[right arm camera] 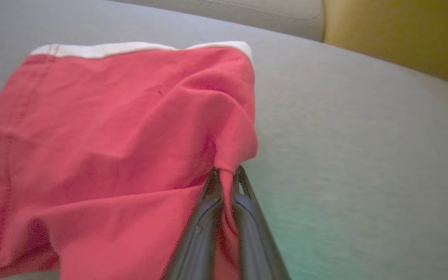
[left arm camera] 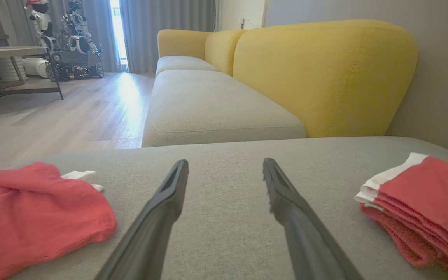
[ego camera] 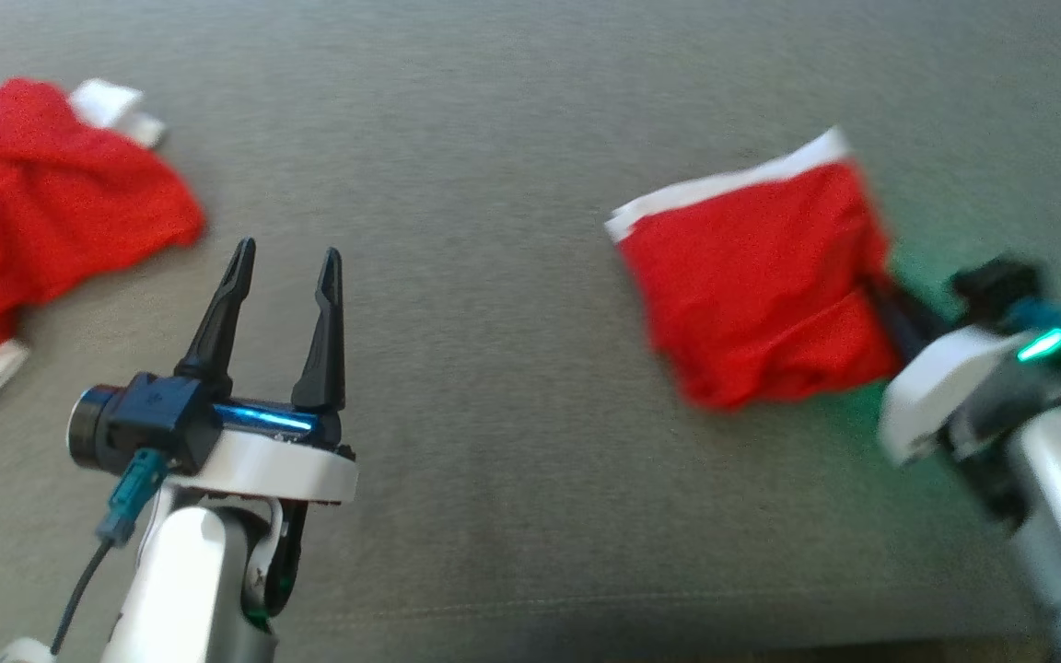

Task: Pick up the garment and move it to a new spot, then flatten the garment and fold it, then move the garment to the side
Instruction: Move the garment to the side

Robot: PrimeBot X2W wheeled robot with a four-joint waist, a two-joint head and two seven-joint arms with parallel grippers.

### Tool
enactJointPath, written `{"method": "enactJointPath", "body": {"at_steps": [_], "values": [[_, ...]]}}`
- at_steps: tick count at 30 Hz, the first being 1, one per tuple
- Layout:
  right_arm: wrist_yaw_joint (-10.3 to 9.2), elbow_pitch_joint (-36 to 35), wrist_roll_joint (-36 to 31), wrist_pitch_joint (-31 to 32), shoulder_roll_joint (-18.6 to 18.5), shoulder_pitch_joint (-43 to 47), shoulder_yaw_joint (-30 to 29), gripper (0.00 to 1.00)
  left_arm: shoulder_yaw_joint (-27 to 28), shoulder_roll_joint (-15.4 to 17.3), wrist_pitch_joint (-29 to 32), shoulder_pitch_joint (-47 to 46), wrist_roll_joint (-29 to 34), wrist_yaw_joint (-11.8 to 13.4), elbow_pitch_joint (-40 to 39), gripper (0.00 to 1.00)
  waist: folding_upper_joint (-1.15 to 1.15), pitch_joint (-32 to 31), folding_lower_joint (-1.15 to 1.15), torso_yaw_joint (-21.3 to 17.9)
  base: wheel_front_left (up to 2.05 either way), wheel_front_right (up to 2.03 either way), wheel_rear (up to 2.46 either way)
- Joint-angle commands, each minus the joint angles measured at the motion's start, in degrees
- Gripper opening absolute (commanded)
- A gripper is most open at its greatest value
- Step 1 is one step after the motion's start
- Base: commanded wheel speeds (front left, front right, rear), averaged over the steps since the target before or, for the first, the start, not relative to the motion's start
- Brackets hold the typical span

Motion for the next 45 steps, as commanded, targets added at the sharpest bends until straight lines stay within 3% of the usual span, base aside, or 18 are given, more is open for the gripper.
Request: {"method": "enactJointPath", "body": {"at_steps": [1, 12, 20, 32, 33, 35, 37, 41, 45], "values": [[-0.04, -2.0, 1.0, 0.0, -2.8, -2.2, -0.8, 0.0, 1.8, 1.2, -0.7, -2.0, 0.6, -0.3, -2.3, 1.0, 0.0, 1.7, 0.0, -3.2, 0.0, 0.0, 0.0], [-0.04, -1.3, 6.1, 2.3, -15.8, -7.9, -10.5, 0.0, 1.6, 1.9, -0.7, -5.4, 1.7, -1.0, -4.0, 1.0, 0.0, 8.1, 0.0, -7.2, 0.0, 0.0, 0.0], [-0.04, -1.9, 9.0, 2.9, -17.9, -9.4, -13.2, 0.0, 1.6, 2.3, -0.7, -7.4, 2.0, -1.4, -4.3, 1.0, 0.0, 11.2, 0.0, -8.0, 0.0, 0.0, 0.0], [-0.04, -1.1, 9.1, 1.4, -16.8, -10.6, -15.6, 0.0, 1.7, 2.9, -0.7, -8.4, 2.2, -1.9, -3.8, 1.0, 0.0, 12.1, 0.0, -8.7, 0.0, 0.0, 0.0], [-0.04, -1.1, 9.1, 1.5, -16.6, -10.6, -15.6, 0.11, 1.7, 2.9, -0.7, -8.4, 2.2, -1.9, -3.8, 1.0, 0.0, 12.1, 0.0, -8.7, 0.0, 0.0, 0.0], [-0.04, -1.4, 9.4, 1.3, -16.0, -10.5, -15.8, 0.49, 1.7, 2.9, -0.7, -8.4, 2.3, -1.8, -3.8, 1.0, 0.0, 12.0, 0.0, -8.7, 0.0, 0.0, 0.0], [-0.04, -1.6, 9.4, 1.3, -15.3, -10.1, -16.5, 1.0, 1.6, 2.8, -0.7, -8.3, 2.3, -1.8, -3.8, 1.0, 0.0, 11.8, 0.0, -8.7, 0.0, 0.0, 0.0], [-0.04, -3.4, 7.5, 0.3, -13.1, -9.0, -19.2, 1.0, 1.8, 2.9, -0.7, -7.7, 2.1, -1.6, -3.6, 1.0, 0.0, 11.0, 0.0, -8.9, 0.0, 0.0, 0.0], [-0.04, -8.0, 4.8, -1.8, -8.4, -6.4, -23.6, 1.0, 2.0, 2.9, -0.7, -6.7, 1.9, -1.6, -3.3, 1.0, 0.0, 9.5, 0.0, -9.0, 0.0, 0.0, 0.0]]}}
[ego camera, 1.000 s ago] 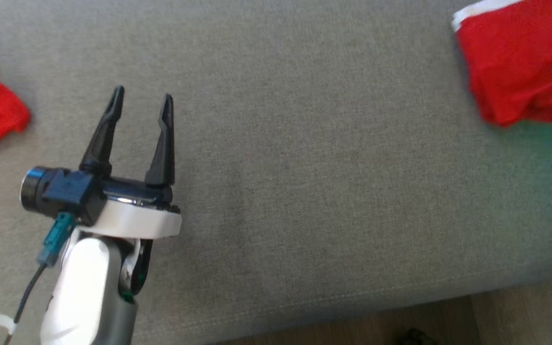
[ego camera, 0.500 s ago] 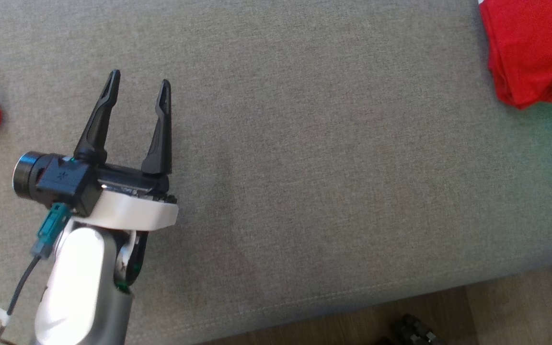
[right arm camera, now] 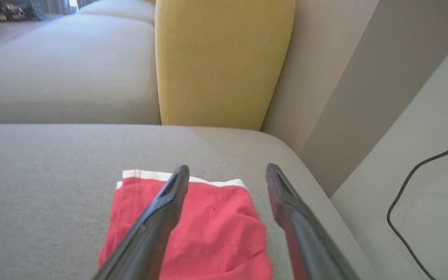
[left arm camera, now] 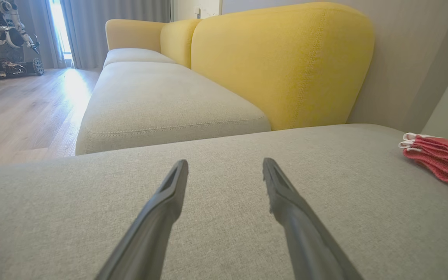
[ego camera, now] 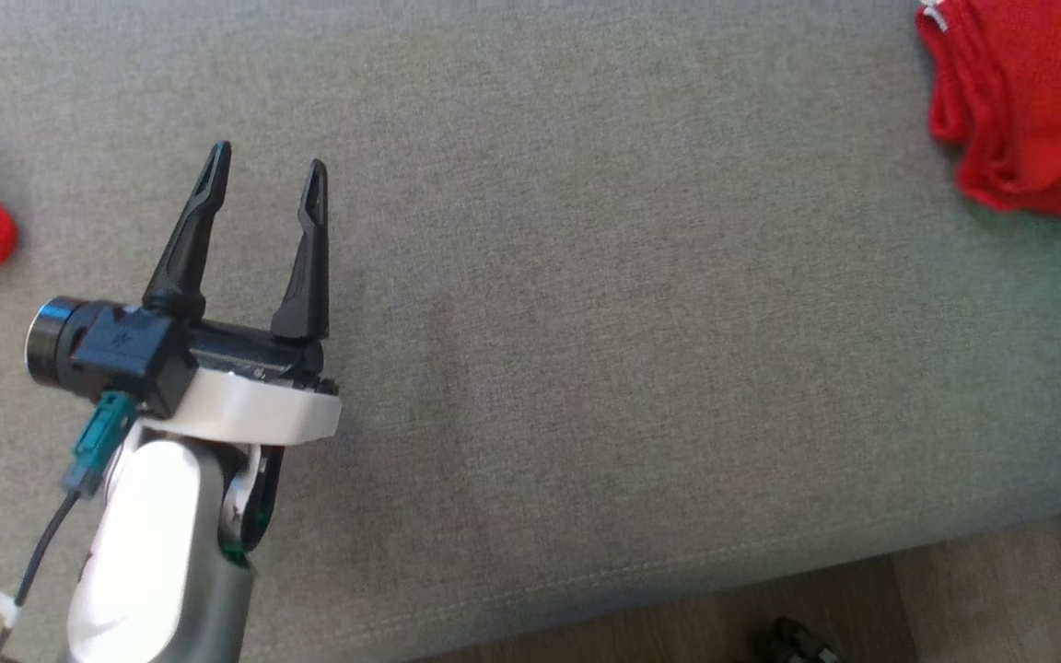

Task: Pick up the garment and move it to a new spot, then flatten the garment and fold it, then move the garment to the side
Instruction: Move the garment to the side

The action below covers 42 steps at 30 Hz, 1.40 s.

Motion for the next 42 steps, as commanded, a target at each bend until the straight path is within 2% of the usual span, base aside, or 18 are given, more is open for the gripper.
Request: {"method": "enactJointPath", "body": {"at_steps": [1, 6, 11, 12, 16, 23, 29, 42], "values": [[-0.04, -4.3, -1.1, -1.4, 1.3, 3.0, -1.3, 1.0, 2.0, 1.0, -0.3, 0.5, 0.2, 0.3, -1.6, 1.0, 0.0, -1.2, 0.0, 0.0, 0.0, 0.0, 0.0], [-0.04, -14.0, -4.6, -3.5, 10.5, 9.0, -2.2, 1.0, 2.5, 0.8, -0.3, 2.4, -0.3, 0.8, -0.9, 1.0, 0.0, -4.2, 0.0, 0.2, 0.0, 0.0, 0.0], [-0.04, -21.0, -7.1, -5.1, 18.5, 14.9, 0.5, 1.0, 2.8, 0.4, -0.3, 4.2, -0.9, 1.3, -0.2, 1.0, 0.0, -7.4, 0.0, 1.6, 0.0, 0.0, 0.0], [-0.04, -21.0, -7.1, -5.1, 18.5, 14.9, 0.5, 1.0, 2.8, 0.4, -0.3, 4.2, -0.9, 1.3, -0.2, 1.0, 0.0, -7.4, 0.0, 1.6, 0.0, 0.0, 0.0], [-0.04, -23.1, -9.2, -6.6, 22.5, 18.3, 4.0, 1.0, 3.1, 0.0, -0.3, 5.7, -1.5, 1.8, 0.2, 1.0, 0.0, -10.0, 0.0, 3.5, 0.0, 0.0, 0.0], [-0.04, -21.9, -11.4, -8.1, 24.6, 21.3, 9.0, 1.0, 4.1, -0.4, -0.3, 7.9, -2.1, 2.9, 0.9, 1.0, 0.0, -13.8, 0.0, 8.1, 0.0, 0.0, 0.0], [-0.04, -19.6, -12.3, -9.2, 25.1, 23.4, 11.0, 1.0, 5.3, -0.5, -0.3, 10.8, -2.8, 3.8, 1.6, 1.0, 0.0, -17.2, 0.0, 11.0, 0.0, 0.0, 0.0], [-0.04, -17.8, -11.9, -9.8, 25.3, 28.7, 9.7, 1.0, 4.1, 0.7, 0.1, 16.6, -3.0, 2.9, 2.9, 1.0, 0.0, -23.5, 0.0, 11.2, 0.0, 0.0, 0.0]]}}
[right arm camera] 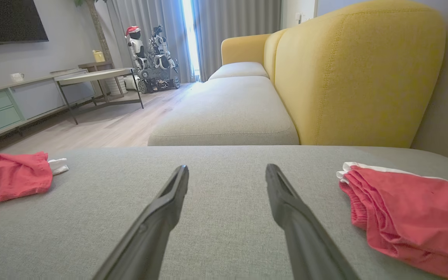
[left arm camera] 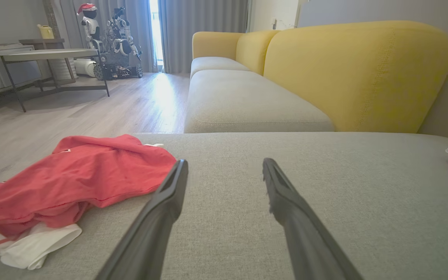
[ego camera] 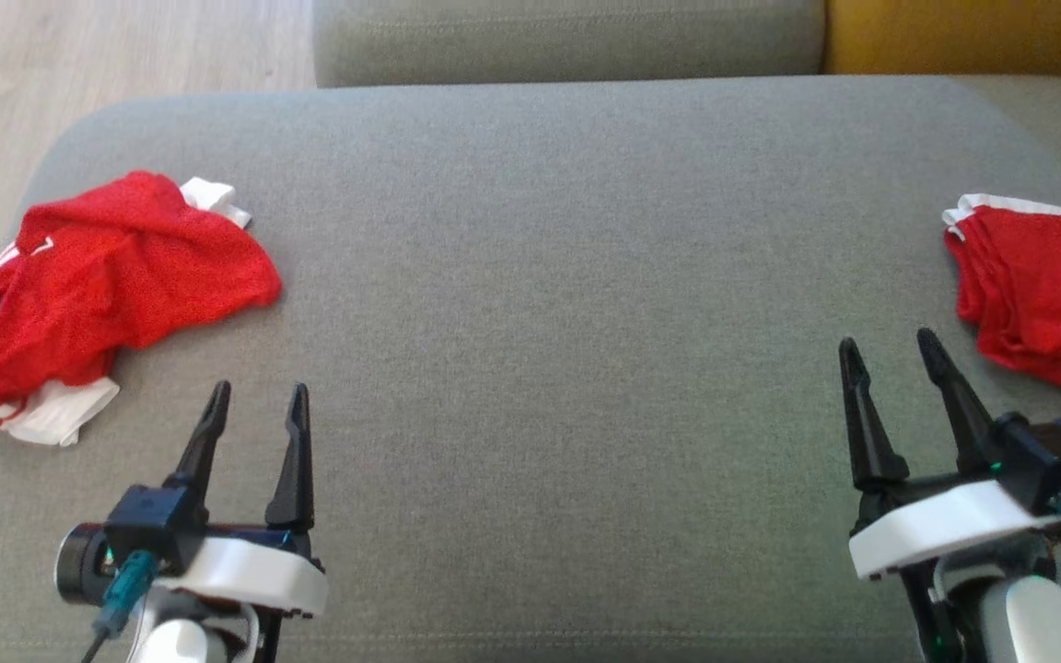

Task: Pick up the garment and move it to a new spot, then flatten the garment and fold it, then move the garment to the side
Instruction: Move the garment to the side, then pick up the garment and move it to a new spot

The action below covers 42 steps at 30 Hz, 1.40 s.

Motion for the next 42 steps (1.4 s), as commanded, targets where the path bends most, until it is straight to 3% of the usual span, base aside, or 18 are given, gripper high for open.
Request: {"method": "enactJointPath", "body": {"at_steps": [1, 12, 42], "values": [[-0.04, -1.9, 0.3, -0.5, -0.1, -0.5, 1.1, 1.0, 1.6, 1.1, 0.2, -1.0, -0.4, -0.1, -1.6, 1.0, 0.0, -1.1, 0.0, -0.3, 0.0, 0.0, 0.0], [-0.04, -2.4, 0.9, 0.3, -0.1, 2.5, 0.7, 1.0, 0.6, 1.7, 1.6, 1.5, -0.7, -0.1, -1.9, 1.0, 0.0, -4.1, 0.0, -0.6, 0.0, 0.0, 0.0], [-0.04, -2.8, 0.9, 0.6, -0.1, 3.0, 0.2, 1.0, -0.3, 2.5, 2.1, 1.3, -1.8, 1.1, -2.4, 1.0, 0.0, -4.6, 0.0, 0.1, 0.0, 0.0, 0.0]]}}
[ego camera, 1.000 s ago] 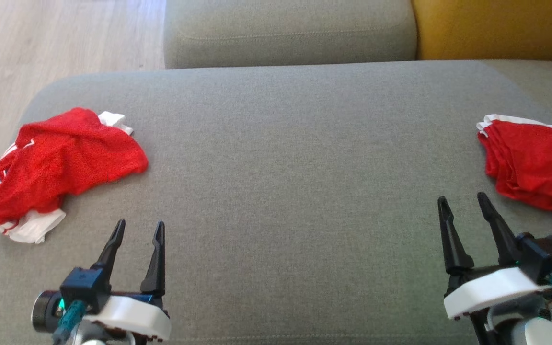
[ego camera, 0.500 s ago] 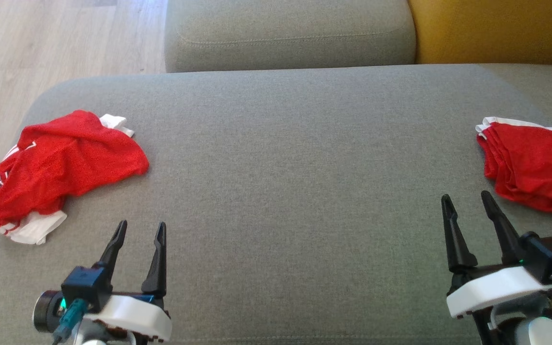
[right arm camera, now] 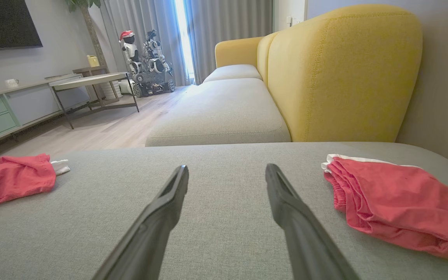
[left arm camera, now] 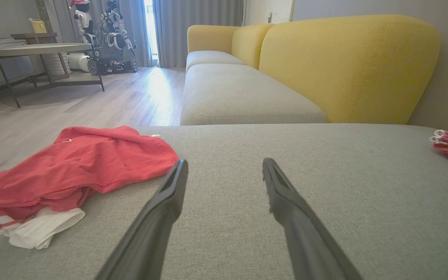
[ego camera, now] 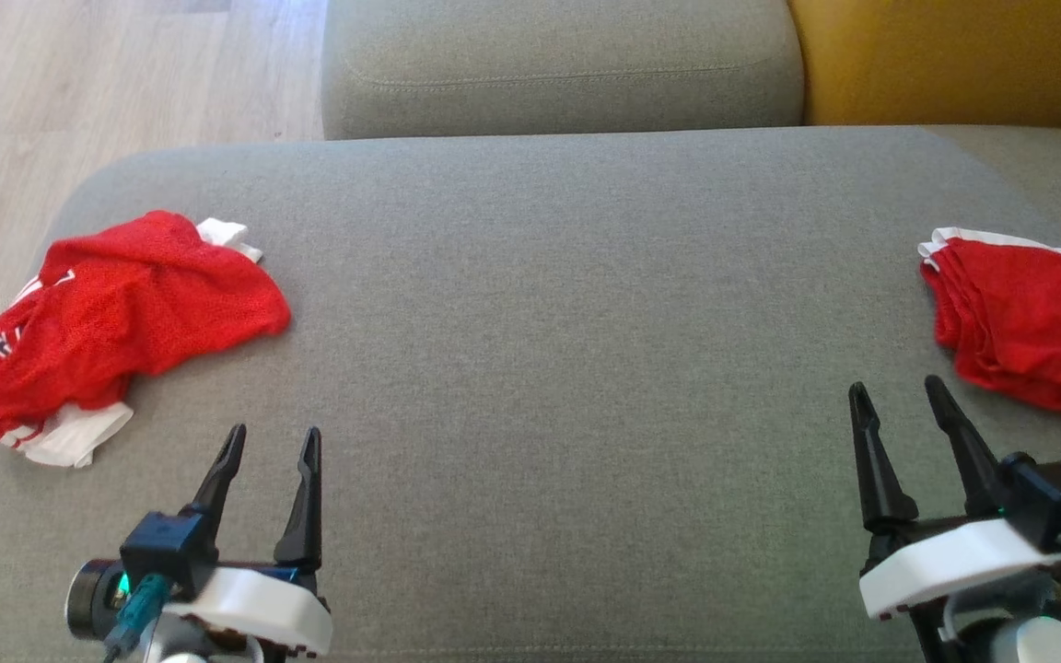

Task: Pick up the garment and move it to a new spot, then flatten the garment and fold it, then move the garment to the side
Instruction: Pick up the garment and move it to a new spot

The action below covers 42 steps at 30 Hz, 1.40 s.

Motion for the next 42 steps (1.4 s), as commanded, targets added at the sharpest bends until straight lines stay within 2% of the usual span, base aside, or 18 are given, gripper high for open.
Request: {"method": "enactJointPath", "body": {"at_steps": [1, 6, 10, 30, 36, 42], "values": [[-0.04, -2.1, -0.1, 0.0, -0.2, -1.7, 1.2, 1.0, 1.9, 1.0, -0.3, -2.1, -0.3, 0.3, -2.2, 1.0, 0.0, 0.0, 0.0, 0.1, 0.0, 0.0, 0.0], [-0.04, -2.5, -0.7, 0.3, -0.2, -1.7, 0.9, 1.0, 1.7, 1.1, -0.4, -2.5, -0.6, 0.3, -2.1, 1.0, 0.0, 0.1, 0.0, 1.1, 0.0, 0.0, 0.0], [-0.04, -3.2, -1.2, 0.6, -0.2, -1.5, 0.9, 1.0, 1.2, 0.9, -0.6, -3.2, -0.6, 0.3, -2.0, 1.0, 0.0, 0.3, 0.0, 3.4, 0.0, 0.0, 0.0], [-0.04, -4.7, -1.2, 1.7, -0.2, -1.9, 3.1, 1.0, 1.4, 0.1, -2.2, -7.4, -1.4, 1.3, 0.7, 1.0, 0.0, 0.5, 0.0, 22.3, 0.0, 0.0, 0.0], [-0.04, -4.9, -1.2, 2.1, -0.2, -2.2, 3.3, 1.0, 1.8, 0.3, -2.5, -7.2, -1.5, 1.4, 0.7, 1.0, 0.0, 0.7, 0.0, 24.7, 0.0, 0.0, 0.0], [-0.04, -5.0, -1.4, 2.1, -0.2, -2.4, 3.5, 1.0, 2.0, 0.2, -2.7, -7.2, -1.4, 1.8, 0.6, 1.0, 0.0, 1.0, 0.0, 25.2, 0.0, 0.0, 0.0]]}}
